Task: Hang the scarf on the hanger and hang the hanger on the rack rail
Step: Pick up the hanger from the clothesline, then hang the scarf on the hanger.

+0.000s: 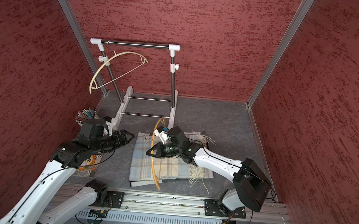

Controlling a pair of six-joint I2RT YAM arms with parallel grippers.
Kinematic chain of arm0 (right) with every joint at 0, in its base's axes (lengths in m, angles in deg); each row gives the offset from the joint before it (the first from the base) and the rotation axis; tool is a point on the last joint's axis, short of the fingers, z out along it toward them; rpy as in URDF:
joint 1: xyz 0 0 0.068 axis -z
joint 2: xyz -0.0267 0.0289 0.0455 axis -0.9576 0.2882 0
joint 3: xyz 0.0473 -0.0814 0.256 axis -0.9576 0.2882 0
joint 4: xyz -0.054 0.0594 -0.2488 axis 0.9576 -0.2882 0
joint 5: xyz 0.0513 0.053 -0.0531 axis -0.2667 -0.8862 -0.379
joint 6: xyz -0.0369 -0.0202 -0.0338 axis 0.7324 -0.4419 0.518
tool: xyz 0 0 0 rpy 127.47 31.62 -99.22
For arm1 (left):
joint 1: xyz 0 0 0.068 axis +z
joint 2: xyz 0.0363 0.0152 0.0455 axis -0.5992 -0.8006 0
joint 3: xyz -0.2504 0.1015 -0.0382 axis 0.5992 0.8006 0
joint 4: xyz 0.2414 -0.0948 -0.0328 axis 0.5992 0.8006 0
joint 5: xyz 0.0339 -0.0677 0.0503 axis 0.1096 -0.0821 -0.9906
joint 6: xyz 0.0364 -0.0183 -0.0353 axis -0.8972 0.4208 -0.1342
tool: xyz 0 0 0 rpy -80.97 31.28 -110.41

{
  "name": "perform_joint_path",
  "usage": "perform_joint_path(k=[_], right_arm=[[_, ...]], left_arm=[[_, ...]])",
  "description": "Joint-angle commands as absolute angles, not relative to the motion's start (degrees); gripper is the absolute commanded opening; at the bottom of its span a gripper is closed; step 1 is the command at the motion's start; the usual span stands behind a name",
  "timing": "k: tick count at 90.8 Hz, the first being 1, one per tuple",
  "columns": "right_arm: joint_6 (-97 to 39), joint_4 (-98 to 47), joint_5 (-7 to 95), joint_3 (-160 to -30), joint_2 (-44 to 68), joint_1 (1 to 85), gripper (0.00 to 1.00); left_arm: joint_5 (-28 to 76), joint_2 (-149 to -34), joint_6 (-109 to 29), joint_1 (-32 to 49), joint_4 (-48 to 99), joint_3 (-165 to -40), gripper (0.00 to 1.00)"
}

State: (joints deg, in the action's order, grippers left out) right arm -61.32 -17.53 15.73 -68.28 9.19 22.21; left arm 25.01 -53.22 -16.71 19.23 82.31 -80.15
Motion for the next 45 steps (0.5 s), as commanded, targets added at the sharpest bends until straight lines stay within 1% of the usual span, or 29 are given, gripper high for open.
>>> perform_joint_path(k=[1, 6, 14, 33, 45], right_arm=[[-64.6, 0.3, 9.3, -64.3, 7.9, 22.7, 0.00], [-65.2, 2.8, 8.7, -62.6, 7.9, 22.9, 0.00], [-65.5, 4.4, 8.6, -60.7, 7.9, 23.6, 0.00], [-66.7, 8.2, 7.9, -58.8, 8.4, 24.7, 0.00], [-68.5, 12.4, 7.0, -58.5, 10.6, 24.8, 0.00]], left_arm=[[26.0, -54.7, -11.4, 19.7, 79.1, -72.0, 0.78], [25.8, -55.6, -10.5, 19.7, 77.2, -68.6, 0.75], [25.8, -57.5, -9.8, 19.3, 73.8, -65.1, 0.68], [23.7, -63.5, -11.3, 17.8, 70.7, -62.3, 0.66], [25.2, -67.0, -11.8, 17.8, 65.9, -60.6, 0.62]])
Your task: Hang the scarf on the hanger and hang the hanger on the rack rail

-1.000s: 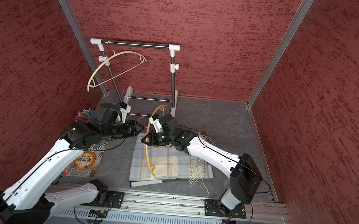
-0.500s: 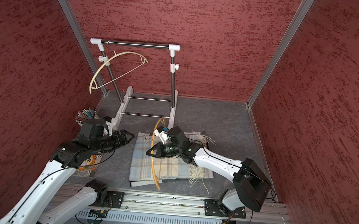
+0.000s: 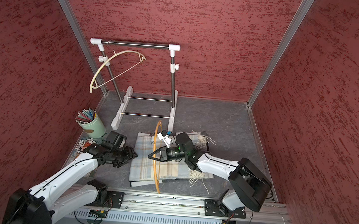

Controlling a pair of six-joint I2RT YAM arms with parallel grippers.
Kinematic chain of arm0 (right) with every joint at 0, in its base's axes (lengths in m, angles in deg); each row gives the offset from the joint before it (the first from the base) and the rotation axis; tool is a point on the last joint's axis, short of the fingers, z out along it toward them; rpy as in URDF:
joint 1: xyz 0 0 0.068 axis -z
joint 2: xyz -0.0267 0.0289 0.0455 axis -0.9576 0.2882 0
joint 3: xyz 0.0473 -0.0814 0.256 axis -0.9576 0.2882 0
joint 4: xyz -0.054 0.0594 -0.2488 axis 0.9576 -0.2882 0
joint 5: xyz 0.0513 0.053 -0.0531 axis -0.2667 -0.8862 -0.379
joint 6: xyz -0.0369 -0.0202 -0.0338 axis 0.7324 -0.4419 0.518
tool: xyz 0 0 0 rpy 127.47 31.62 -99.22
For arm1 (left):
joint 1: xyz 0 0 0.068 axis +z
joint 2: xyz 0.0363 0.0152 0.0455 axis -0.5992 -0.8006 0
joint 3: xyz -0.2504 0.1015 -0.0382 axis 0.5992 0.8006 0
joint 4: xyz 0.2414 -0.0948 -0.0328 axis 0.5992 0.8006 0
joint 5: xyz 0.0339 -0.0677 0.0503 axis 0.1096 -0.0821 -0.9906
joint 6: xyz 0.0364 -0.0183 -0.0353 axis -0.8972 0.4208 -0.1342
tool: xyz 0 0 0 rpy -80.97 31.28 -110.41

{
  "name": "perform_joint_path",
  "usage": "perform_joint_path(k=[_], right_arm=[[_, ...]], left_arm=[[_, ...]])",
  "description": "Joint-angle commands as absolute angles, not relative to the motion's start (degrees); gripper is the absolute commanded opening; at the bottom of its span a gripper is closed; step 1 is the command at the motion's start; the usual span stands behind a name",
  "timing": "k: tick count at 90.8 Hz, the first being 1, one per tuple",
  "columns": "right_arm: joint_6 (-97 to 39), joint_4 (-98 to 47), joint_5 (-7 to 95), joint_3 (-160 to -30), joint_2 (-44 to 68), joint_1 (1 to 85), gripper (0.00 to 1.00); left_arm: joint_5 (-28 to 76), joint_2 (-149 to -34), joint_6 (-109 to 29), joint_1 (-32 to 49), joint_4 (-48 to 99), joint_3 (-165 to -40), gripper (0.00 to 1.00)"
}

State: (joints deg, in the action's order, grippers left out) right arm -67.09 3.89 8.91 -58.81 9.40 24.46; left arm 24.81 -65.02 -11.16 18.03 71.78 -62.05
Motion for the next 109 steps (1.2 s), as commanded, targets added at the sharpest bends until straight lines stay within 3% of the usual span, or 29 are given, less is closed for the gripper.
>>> perform_joint_path(k=[1, 23, 37, 53, 66, 79, 89, 109], right_arm=[[-68.6, 12.8, 7.0, -58.4, 10.8, 24.8, 0.00], [-71.1, 18.8, 6.5, -57.1, 15.2, 24.9, 0.00], [-72.5, 22.8, 6.0, -55.7, 19.0, 25.4, 0.00], [-72.9, 26.6, 5.4, -54.0, 22.7, 26.8, 0.00], [-74.0, 31.3, 3.9, -52.9, 24.9, 27.6, 0.00], [-79.7, 42.7, 1.2, -51.5, 27.4, 29.3, 0.00], [-85.6, 53.1, -0.1, -48.6, 29.5, 31.7, 0.00], [-84.4, 53.7, -2.6, -43.0, 27.0, 34.6, 0.00]], left_arm=[[25.2, -67.3, -11.8, 17.8, 65.7, -60.4, 0.62], [24.0, -71.0, -13.3, 17.9, 61.7, -60.5, 0.51], [25.3, -72.2, -14.1, 17.7, 60.3, -61.1, 0.22], [23.2, -66.6, -15.1, 17.1, 63.4, -63.0, 0.00], [24.8, -61.4, -16.5, 15.4, 63.8, -64.8, 0.00], [33.4, -63.0, -16.7, 11.6, 50.4, -63.7, 0.00], [36.4, -72.1, -16.1, 7.3, 36.6, -64.0, 0.00], [39.2, -94.7, -13.7, 0.4, 16.5, -68.9, 0.00]])
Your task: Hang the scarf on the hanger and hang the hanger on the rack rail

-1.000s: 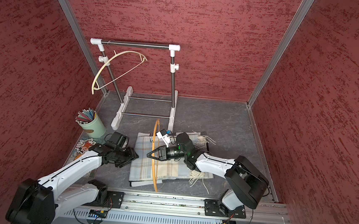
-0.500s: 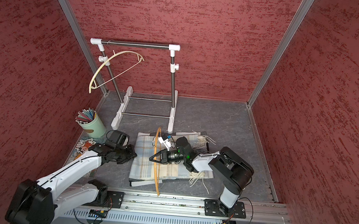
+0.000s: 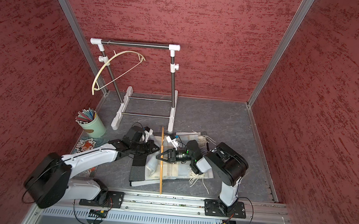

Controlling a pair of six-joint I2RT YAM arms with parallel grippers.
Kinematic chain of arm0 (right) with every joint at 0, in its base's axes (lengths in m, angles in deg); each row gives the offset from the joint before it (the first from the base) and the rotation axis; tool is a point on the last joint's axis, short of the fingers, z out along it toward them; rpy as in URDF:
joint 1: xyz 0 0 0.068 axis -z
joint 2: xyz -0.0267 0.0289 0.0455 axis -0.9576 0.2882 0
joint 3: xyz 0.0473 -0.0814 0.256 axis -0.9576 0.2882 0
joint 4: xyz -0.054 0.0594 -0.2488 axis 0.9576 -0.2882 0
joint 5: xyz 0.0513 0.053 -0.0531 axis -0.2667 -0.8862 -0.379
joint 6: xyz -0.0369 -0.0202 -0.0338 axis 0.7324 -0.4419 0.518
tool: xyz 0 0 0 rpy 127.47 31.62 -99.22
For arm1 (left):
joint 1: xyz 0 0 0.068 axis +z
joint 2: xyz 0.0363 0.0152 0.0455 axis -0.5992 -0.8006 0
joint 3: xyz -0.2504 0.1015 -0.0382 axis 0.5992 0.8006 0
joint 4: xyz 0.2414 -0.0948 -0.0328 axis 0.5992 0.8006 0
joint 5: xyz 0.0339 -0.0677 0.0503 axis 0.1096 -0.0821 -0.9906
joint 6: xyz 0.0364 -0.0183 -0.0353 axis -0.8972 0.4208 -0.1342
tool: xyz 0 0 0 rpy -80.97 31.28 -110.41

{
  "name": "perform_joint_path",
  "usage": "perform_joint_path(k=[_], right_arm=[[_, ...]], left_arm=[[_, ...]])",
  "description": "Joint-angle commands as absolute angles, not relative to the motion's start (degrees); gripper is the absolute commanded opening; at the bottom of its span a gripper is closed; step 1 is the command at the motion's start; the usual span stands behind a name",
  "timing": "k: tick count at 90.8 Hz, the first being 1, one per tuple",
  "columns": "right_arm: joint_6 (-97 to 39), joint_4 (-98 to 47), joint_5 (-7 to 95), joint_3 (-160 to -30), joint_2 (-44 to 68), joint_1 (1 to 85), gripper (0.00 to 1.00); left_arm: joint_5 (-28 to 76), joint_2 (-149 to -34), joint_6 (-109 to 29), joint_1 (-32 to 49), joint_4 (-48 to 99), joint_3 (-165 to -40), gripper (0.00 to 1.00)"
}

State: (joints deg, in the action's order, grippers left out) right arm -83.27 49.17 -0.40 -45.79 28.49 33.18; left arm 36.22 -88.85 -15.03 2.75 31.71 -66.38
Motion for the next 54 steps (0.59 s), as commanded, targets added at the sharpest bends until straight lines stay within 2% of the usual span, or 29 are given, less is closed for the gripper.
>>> perform_joint_path(k=[1, 31, 44, 54], right_arm=[[-84.3, 53.7, -2.6, -42.7, 26.9, 34.7, 0.00], [-83.9, 53.8, -5.4, -40.3, 25.5, 36.8, 0.00], [-83.9, 53.8, -5.8, -40.0, 25.3, 38.3, 0.00], [-83.1, 53.9, -5.6, -39.8, 26.7, 39.4, 0.00]], left_arm=[[39.3, -95.5, -13.6, 0.1, 16.0, -69.1, 0.00], [40.3, -107.3, -12.0, -6.5, 0.2, -71.9, 0.00], [41.7, -106.7, -10.8, -6.3, -4.6, -69.0, 0.00], [42.0, -104.1, -11.6, -6.0, 0.1, -68.0, 0.00]])
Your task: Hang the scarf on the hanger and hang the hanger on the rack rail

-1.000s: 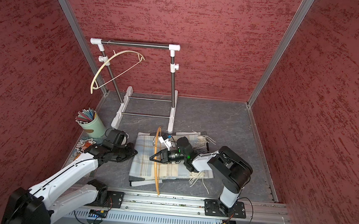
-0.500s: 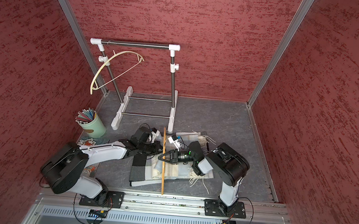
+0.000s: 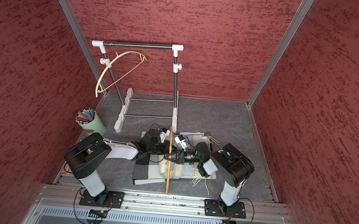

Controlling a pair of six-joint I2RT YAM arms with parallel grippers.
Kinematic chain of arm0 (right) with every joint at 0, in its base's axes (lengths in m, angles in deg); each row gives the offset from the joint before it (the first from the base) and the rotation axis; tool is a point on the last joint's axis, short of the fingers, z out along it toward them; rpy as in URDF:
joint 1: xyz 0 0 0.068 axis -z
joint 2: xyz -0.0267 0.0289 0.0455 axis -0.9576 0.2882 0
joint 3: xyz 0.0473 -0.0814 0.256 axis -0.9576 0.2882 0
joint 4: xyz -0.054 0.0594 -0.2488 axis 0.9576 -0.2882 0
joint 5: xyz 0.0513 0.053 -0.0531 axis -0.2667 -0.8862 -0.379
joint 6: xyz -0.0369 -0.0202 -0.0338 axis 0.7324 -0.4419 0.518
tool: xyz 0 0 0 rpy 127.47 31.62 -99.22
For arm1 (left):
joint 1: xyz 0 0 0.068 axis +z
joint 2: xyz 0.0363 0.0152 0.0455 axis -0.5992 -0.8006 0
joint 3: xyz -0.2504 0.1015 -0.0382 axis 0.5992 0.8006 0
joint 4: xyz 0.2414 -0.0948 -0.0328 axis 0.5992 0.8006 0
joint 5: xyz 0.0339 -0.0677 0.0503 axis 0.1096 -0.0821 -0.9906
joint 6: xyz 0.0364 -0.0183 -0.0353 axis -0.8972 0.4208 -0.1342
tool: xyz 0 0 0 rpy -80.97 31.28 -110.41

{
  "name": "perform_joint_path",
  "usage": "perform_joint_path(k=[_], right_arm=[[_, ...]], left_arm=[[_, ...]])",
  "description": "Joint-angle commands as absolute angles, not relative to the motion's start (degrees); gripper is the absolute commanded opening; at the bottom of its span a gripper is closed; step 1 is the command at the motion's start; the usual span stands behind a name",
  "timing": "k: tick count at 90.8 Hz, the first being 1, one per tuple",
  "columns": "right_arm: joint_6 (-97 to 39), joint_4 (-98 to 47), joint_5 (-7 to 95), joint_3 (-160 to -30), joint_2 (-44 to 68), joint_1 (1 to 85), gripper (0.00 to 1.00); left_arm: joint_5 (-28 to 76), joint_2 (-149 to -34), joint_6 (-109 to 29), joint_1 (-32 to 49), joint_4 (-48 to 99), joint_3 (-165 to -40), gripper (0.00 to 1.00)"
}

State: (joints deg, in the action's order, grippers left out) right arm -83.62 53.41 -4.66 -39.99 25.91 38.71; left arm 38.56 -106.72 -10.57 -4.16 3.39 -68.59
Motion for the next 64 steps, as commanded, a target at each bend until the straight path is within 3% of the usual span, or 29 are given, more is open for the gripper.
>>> perform_joint_path(k=[1, 11, 27, 38, 54, 64], right_arm=[[-83.0, 53.9, -5.6, -39.8, 26.8, 39.6, 0.00], [-82.5, 53.8, -5.6, -40.0, 27.9, 40.2, 0.00], [-81.9, 53.8, -5.6, -40.3, 29.3, 41.0, 0.00], [-81.6, 53.9, -5.9, -40.2, 29.7, 42.1, 0.00], [-81.2, 53.8, -6.8, -40.4, 30.8, 43.4, 0.00], [-81.3, 53.8, -7.2, -40.8, 30.9, 43.8, 0.00]], left_arm=[[42.0, -103.9, -11.7, -6.0, 0.5, -67.9, 0.00], [42.1, -101.4, -12.1, -5.9, 6.1, -66.8, 0.01], [41.6, -96.1, -12.3, -5.3, 11.1, -64.9, 0.21], [42.0, -92.7, -14.0, -4.3, 16.4, -65.1, 0.18], [43.0, -89.7, -15.6, -2.2, 21.8, -65.8, 0.30], [42.4, -85.7, -16.9, -0.2, 27.1, -65.7, 0.30]])
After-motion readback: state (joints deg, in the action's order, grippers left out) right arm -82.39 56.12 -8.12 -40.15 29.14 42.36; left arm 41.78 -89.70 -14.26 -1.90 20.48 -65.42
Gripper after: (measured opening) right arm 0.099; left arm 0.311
